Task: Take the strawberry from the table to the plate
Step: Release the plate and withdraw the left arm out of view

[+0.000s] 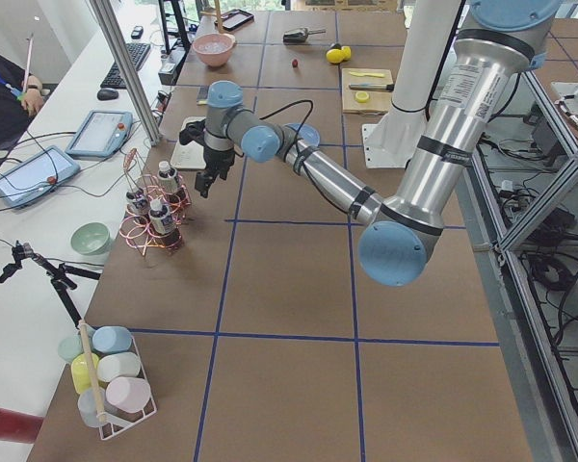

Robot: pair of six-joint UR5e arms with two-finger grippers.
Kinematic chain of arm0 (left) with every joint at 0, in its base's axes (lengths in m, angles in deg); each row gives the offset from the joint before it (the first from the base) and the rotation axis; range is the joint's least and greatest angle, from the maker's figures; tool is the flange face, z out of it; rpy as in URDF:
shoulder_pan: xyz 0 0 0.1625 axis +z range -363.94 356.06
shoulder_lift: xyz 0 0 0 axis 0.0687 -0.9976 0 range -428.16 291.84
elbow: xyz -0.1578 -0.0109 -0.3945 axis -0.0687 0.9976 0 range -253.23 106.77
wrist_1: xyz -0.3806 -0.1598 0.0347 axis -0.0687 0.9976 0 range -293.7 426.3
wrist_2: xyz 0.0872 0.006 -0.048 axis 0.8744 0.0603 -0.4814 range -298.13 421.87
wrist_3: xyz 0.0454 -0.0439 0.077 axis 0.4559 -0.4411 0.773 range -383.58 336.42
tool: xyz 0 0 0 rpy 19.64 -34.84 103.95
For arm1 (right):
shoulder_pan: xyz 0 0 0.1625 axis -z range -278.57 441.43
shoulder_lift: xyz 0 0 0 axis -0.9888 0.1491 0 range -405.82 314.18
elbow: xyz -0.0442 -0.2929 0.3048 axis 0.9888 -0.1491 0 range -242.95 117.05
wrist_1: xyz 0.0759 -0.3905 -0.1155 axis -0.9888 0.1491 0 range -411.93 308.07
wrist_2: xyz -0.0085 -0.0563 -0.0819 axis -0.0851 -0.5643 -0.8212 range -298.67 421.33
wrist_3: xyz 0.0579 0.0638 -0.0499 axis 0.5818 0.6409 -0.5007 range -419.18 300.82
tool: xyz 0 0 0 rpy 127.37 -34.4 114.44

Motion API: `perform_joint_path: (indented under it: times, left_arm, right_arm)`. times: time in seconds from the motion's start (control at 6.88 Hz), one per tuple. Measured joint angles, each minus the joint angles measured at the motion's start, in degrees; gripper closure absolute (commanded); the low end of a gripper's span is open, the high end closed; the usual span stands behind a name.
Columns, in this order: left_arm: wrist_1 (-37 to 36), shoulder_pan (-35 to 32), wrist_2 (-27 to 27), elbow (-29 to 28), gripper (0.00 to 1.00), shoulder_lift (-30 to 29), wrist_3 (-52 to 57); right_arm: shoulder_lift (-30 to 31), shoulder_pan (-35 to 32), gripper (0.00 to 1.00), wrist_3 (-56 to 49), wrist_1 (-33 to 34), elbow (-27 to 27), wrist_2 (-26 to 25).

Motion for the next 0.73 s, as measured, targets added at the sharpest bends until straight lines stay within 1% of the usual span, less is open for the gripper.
perform_joint_path:
  times: [0.15,0.29,0.58,0.73]
  left_arm:
    - [-2.6,-5.1,-3.9,-2.1,0.00,2.9,3.3]
    - [-3.7,-8.8,-5.4,-3.3,0.00,6.2,7.9]
    - [-4.0,-15.5,-7.8,-4.0,0.00,15.0,18.8]
    - [-3.4,-17.7,-10.4,-3.9,0.00,19.0,21.1]
  right_arm:
    - [0.0,0.3,0.00,0.1,-0.1,0.0,0.1]
    - [0.0,0.5,0.00,0.1,-0.1,0.1,0.1]
    - [0.0,1.4,0.00,0.4,-0.1,0.2,0.2]
    - [-0.1,2.6,0.00,1.4,-0.1,0.4,0.0]
